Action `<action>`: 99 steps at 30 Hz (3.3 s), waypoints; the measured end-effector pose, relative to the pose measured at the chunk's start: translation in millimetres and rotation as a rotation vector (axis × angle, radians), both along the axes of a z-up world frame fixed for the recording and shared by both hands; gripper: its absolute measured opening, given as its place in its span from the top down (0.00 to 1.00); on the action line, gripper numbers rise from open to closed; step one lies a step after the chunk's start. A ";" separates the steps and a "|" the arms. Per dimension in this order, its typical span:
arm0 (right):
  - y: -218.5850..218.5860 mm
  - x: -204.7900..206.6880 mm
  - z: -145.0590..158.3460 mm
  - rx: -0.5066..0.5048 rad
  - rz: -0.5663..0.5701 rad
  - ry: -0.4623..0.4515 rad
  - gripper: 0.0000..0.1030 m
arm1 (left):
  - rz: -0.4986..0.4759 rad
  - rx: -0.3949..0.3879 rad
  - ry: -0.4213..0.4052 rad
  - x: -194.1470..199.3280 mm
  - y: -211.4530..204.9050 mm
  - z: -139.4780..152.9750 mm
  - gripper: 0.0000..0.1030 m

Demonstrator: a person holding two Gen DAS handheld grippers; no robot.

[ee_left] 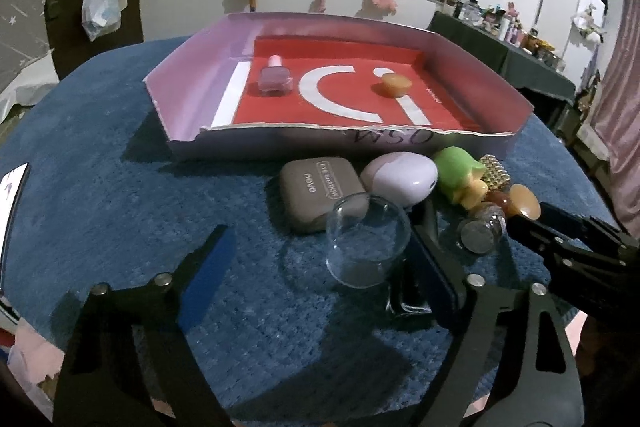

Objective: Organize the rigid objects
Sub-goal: 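Grasp the clear glass cup with the left gripper while the right gripper grasps the second orange puff, then carry the glass cup and second orange puff with both grippers into the box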

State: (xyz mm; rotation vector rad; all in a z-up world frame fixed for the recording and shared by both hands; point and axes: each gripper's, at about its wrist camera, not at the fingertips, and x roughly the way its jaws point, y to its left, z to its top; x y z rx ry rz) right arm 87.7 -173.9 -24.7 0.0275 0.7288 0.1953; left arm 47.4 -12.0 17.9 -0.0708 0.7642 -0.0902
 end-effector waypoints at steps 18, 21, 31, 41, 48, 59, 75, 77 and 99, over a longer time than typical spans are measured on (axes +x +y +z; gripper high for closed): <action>2.3 7.8 2.8 -0.011 -0.003 -0.020 0.61 | -0.084 -0.005 -0.015 0.9 -15.3 2.3 0.64; 1.5 5.0 7.6 -0.005 -0.004 -0.034 0.61 | -0.084 -0.008 -0.034 -3.5 -14.9 7.0 0.64; 16.1 -3.2 36.6 0.038 0.064 -0.089 0.61 | -0.079 -0.012 -0.102 -11.8 -7.1 30.0 0.64; 33.7 1.3 56.6 0.070 0.143 -0.103 0.61 | -0.070 -0.004 -0.159 -5.6 2.6 53.3 0.64; 39.1 9.8 65.1 0.067 0.165 -0.112 0.61 | -0.075 0.000 -0.181 2.8 6.6 63.0 0.64; 41.8 25.5 70.1 0.068 0.180 -0.105 0.61 | -0.076 0.002 -0.194 22.4 10.4 71.2 0.64; 47.3 55.1 68.8 0.036 0.195 -0.059 0.61 | -0.086 0.029 -0.178 54.0 9.9 73.4 0.64; 47.6 60.4 68.2 0.037 0.196 -0.048 0.61 | -0.086 0.031 -0.169 59.7 11.0 72.5 0.64; 60.7 126.9 53.5 -0.023 0.194 0.067 0.61 | -0.111 0.015 -0.018 134.6 22.6 49.2 0.64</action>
